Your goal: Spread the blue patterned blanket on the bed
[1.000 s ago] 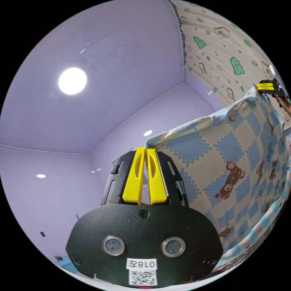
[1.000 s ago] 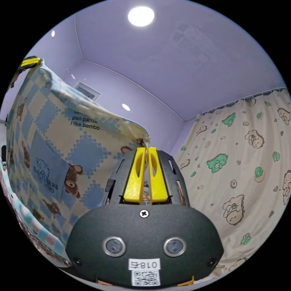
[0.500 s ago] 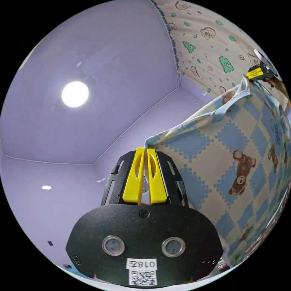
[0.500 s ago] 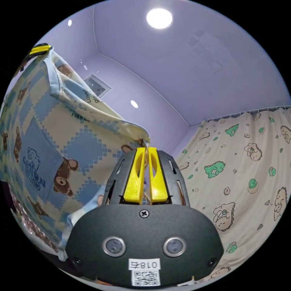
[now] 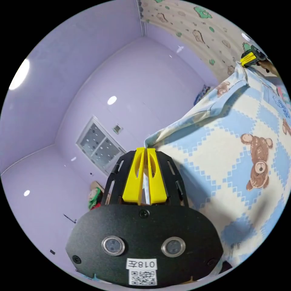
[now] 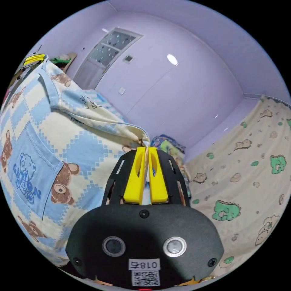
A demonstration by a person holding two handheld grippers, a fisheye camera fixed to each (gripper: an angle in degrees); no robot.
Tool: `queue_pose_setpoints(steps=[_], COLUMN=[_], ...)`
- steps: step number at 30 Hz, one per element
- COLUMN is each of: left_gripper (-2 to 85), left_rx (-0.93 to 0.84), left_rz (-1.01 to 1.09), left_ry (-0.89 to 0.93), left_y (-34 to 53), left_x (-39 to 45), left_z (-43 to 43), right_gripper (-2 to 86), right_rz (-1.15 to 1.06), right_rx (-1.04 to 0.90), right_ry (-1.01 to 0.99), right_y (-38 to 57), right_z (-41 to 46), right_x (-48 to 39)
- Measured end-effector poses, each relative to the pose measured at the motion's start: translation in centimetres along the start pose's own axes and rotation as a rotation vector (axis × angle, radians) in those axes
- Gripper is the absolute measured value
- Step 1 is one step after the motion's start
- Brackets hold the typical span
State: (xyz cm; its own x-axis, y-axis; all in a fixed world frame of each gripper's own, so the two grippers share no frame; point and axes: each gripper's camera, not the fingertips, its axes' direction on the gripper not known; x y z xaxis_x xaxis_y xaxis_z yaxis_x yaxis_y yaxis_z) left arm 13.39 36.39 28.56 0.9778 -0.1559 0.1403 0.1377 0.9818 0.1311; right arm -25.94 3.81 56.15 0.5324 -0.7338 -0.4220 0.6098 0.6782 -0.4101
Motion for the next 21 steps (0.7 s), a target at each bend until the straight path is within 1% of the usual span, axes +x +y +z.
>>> queue_pose_setpoints(steps=[1, 2, 3, 4, 5, 6, 7, 8, 10, 12, 14, 15, 18, 20, 21], left_gripper=[-0.7, -0.7, -0.7, -0.6, -0.5, -0.4, 0.0, 0.2, 2.3, 4.2, 4.7, 5.2, 6.1, 6.2, 6.2], left_rx=[-0.042, -0.066, -0.127, -0.198, -0.232, -0.311, -0.4, -0.446, -0.623, -0.681, -0.635, -0.617, -0.563, -0.569, -0.566], left_rz=[-0.006, -0.011, -0.018, -0.027, -0.034, -0.046, -0.056, -0.059, -0.048, -0.048, -0.037, -0.025, 0.018, 0.018, -0.02], left_ry=[0.049, 0.074, 0.123, 0.162, 0.177, 0.201, 0.224, 0.238, 0.26, 0.261, 0.247, 0.277, 0.341, 0.369, 0.391], left_y=[0.6, 0.9, 1.8, 2.9, 3.6, 5.1, 6.6, 7.4, 10.2, 11.1, 10.6, 10.3, 9.7, 9.7, 9.8], left_x=[2.3, 3.5, 6.3, 9.3, 10.9, 14.1, 17.4, 19.0, 24.8, 27.1, 27.7, 27.7, 26.6, 25.3, 23.9], left_z=[5.3, 8.1, 13.5, 18.8, 21.4, 26.2, 30.5, 32.4, 38.4, 41.0, 41.9, 42.5, 43.3, 44.2, 44.9], right_gripper=[0.8, 0.9, 1.0, 1.2, 1.4, 1.6, 2.4, 3.3, 4.4, 4.6, 6.0, 6.5, 8.5, 9.5, 9.5], right_rz=[-0.009, -0.011, -0.007, 0.01, 0.038, 0.054, 0.075, 0.084, 0.096, 0.137, 0.116, 0.112, 0.146, 0.299, 0.365], right_rx=[-0.064, -0.126, -0.157, -0.231, -0.295, -0.325, -0.387, -0.462, -0.565, -0.521, -0.494, -0.494, -0.55, -0.568, -0.559], right_ry=[-0.043, -0.088, -0.115, -0.17, -0.221, -0.242, -0.275, -0.291, -0.334, -0.326, -0.391, -0.407, -0.566, -0.652, -0.667], right_y=[-1.0, -1.7, -1.9, -2.1, -1.9, -1.6, -1.0, -0.4, 0.3, -0.3, -1.7, -1.9, -2.8, -3.0, -3.0], right_z=[5.6, 11.3, 14.2, 20.3, 25.9, 28.5, 33.3, 37.3, 41.8, 43.4, 45.0, 45.5, 48.1, 50.4, 50.9], right_x=[-0.6, -1.3, -1.7, -2.5, -3.5, -4.1, -5.2, -6.2, -7.0, -5.7, -2.6, -1.7, 3.7, 9.2, 10.8])
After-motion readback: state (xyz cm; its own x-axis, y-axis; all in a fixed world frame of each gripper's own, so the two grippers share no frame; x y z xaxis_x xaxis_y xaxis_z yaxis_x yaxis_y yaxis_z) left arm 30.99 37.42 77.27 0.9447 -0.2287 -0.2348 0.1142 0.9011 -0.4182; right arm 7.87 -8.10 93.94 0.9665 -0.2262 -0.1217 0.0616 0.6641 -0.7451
